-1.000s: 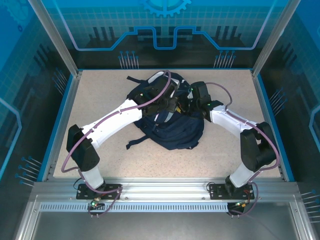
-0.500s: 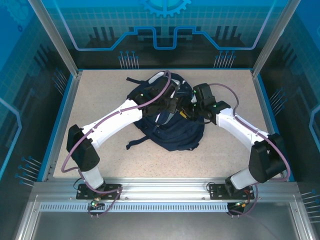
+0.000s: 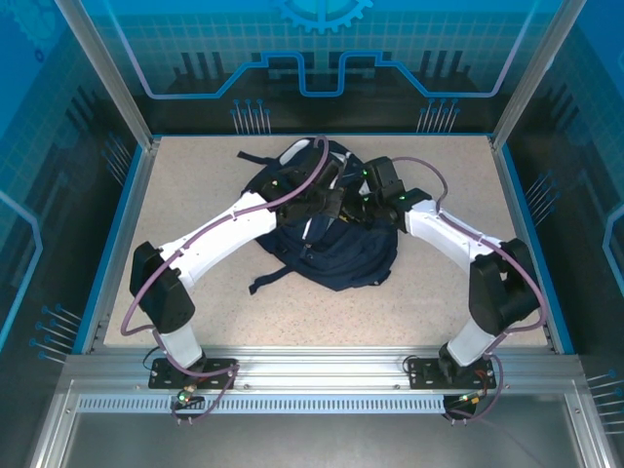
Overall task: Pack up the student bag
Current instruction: Place the loose stationery in the student bag, then close the student bag at the center of the table.
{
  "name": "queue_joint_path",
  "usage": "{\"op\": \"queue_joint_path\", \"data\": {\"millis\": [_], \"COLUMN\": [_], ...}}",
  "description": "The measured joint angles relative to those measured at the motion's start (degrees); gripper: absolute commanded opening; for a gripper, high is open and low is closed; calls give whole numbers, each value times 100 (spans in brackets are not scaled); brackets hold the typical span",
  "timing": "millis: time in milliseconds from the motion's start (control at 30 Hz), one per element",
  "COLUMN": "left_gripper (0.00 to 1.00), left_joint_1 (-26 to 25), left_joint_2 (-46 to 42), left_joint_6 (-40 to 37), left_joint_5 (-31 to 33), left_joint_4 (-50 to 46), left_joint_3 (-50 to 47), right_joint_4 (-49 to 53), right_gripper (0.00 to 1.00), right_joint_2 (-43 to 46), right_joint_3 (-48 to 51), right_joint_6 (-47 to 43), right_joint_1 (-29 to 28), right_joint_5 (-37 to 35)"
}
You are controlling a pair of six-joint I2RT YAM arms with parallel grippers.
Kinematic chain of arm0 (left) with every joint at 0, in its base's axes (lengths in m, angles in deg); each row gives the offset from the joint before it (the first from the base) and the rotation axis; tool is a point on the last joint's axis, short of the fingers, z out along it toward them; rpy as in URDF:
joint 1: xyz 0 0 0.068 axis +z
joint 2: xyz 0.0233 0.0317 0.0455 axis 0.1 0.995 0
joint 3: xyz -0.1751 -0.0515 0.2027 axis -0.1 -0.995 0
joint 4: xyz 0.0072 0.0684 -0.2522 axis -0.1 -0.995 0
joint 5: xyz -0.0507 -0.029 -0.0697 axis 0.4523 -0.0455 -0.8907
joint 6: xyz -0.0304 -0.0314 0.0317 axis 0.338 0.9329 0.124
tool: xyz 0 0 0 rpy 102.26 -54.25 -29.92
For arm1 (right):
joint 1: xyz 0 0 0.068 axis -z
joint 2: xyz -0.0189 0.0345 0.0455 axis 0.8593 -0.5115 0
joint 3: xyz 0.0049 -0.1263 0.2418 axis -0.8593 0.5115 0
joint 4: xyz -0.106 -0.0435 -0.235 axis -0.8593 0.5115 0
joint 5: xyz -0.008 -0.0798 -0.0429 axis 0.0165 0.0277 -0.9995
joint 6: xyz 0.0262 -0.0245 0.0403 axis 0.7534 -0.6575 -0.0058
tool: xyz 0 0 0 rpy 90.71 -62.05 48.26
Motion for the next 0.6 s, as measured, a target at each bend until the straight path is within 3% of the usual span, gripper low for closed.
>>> {"op": "queue_joint_path", "data": {"millis": [200, 400, 600], "left_gripper": [0, 2, 45], "left_joint_1": [138, 168, 372], "left_joint_2": [0, 4, -4], "left_joint_6": [343, 601, 1043], "left_joint_5": [-168, -553, -1309], "left_joint_4": [4, 140, 629], "left_joint_3": [0, -81, -391], "right_joint_4": [-295, -190, 551], "right_gripper": [15, 37, 50], "right_joint_2": [-203, 319, 1694], "right_joint_3": [-74, 326, 973], "right_joint_6": [-20, -203, -682], "right_joint_1": [2, 74, 411], "right_joint_5": [199, 236, 0]}}
